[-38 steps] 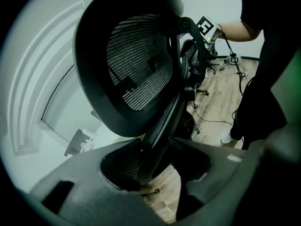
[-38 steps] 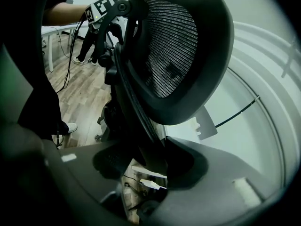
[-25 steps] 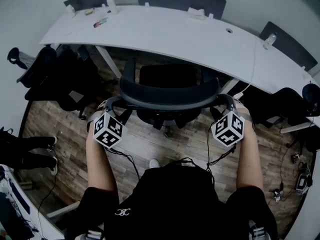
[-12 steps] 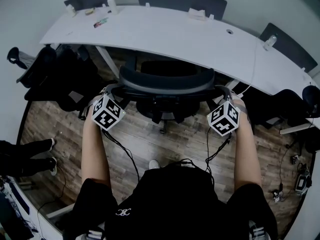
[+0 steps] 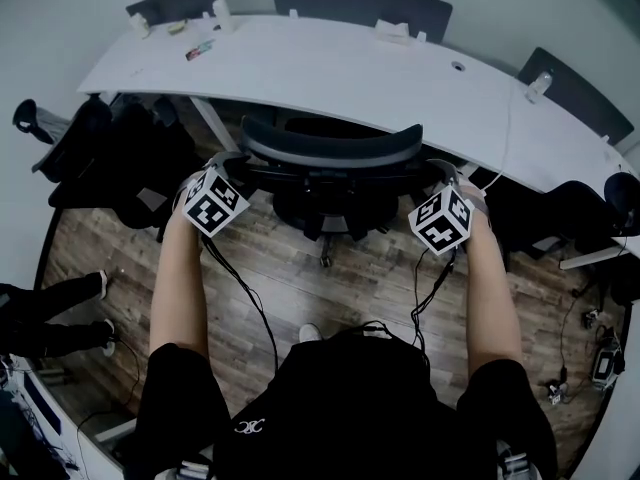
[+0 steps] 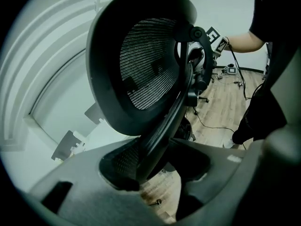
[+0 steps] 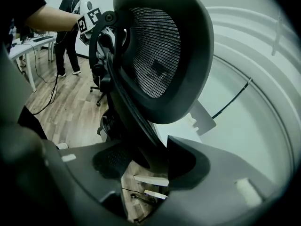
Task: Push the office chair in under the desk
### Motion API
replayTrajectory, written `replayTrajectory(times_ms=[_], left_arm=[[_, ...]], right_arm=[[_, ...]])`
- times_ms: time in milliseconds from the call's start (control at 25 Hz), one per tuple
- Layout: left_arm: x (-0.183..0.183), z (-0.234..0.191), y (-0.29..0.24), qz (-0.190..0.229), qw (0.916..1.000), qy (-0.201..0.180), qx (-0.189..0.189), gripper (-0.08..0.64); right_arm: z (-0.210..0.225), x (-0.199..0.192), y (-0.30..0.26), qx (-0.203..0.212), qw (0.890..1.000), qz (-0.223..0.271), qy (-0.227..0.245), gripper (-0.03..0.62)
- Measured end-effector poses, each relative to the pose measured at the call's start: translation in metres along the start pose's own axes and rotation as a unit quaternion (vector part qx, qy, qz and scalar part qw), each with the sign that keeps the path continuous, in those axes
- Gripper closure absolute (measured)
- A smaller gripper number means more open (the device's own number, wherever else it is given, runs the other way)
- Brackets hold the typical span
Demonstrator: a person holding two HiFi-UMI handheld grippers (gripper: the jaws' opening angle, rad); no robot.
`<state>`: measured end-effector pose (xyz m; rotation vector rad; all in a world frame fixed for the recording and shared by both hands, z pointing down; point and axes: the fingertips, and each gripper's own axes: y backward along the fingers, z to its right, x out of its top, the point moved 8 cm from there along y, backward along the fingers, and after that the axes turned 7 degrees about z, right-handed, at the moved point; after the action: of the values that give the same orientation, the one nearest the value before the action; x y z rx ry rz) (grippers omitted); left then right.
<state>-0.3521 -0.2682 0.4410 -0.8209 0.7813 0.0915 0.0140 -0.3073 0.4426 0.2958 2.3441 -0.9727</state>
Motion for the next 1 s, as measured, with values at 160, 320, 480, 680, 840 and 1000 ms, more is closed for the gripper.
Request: replayTrajectory(times_ms=[160,320,480,680,840,1000], left_arm=[[-0.001,-0.023,-0.009,-0.012,0.9999,-0.003,-0.007,0.37],[-0.007,-0.049,-0.02,-0.019,0.9997,-0.002,-0.016,0.368],[-0.008,-0.069,-0.032,-0.011,0.9996,-0.005,-0.026,0.368],[-0.008,-0.086,-0.041,0.022,0.9991,-0.014,-0.034,0.368],[-0.005,-0.095,-0.052,0.04,0.9983,-0.019,-0.037,0.367],[0.0,-0.104,-0.067,0.048,0.9977,-0.024,-0.041,0.367]], right_arm=[[-0.001,0.011,-0.01,-0.01,1.0,-0.006,-0.01,0.367],[0.0,0.022,-0.023,-0.022,1.0,-0.006,-0.02,0.367],[0.006,0.029,-0.033,-0.025,0.999,-0.007,-0.033,0.367],[0.014,0.033,-0.041,-0.03,0.998,-0.017,-0.044,0.365],[0.022,0.033,-0.048,-0.037,0.997,-0.031,-0.052,0.365],[0.028,0.03,-0.056,-0.051,0.996,-0.043,-0.062,0.362]])
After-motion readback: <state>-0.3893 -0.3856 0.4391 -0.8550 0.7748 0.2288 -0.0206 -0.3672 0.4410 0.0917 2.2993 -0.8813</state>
